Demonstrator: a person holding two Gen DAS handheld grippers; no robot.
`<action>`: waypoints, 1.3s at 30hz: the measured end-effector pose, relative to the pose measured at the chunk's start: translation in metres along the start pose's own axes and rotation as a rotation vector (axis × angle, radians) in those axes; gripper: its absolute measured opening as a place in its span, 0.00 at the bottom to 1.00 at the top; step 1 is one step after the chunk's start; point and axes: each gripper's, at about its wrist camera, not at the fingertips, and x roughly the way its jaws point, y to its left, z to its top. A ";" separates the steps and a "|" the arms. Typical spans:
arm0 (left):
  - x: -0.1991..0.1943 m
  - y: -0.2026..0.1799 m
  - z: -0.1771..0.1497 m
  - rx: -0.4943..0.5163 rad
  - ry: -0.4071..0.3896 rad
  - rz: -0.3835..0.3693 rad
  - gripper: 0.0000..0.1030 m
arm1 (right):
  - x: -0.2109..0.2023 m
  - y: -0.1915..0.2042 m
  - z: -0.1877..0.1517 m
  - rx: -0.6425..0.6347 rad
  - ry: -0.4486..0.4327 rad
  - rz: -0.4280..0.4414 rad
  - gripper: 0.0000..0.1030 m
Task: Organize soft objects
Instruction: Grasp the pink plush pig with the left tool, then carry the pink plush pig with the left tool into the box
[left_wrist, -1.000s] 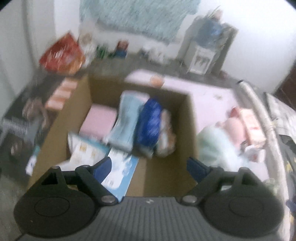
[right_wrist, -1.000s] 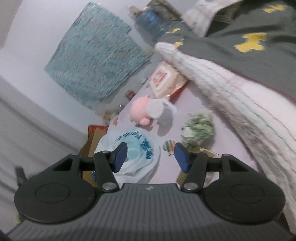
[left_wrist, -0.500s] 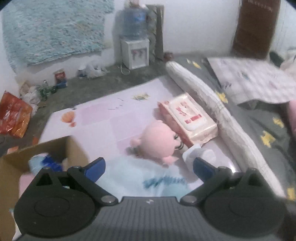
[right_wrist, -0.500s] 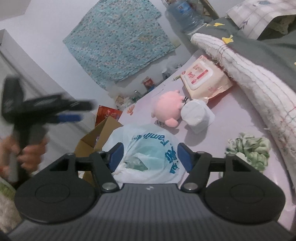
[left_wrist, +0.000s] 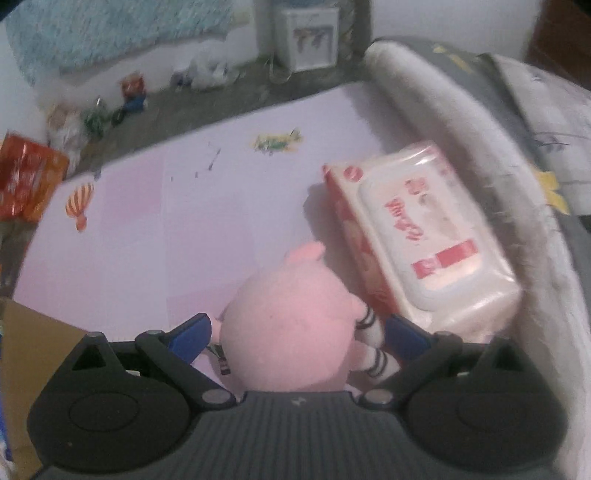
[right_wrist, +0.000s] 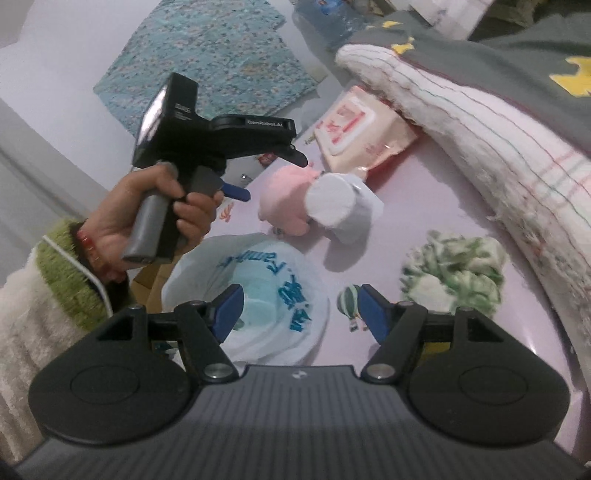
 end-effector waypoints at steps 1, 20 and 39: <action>0.006 0.003 0.001 -0.021 0.020 0.002 0.97 | 0.000 -0.001 -0.001 0.001 0.001 -0.004 0.66; -0.061 0.052 -0.026 -0.277 -0.117 -0.268 0.82 | -0.090 -0.020 -0.007 0.028 -0.173 -0.116 0.67; -0.250 0.129 -0.159 -0.268 -0.523 -0.528 0.82 | -0.045 -0.019 -0.049 0.036 -0.040 -0.351 0.78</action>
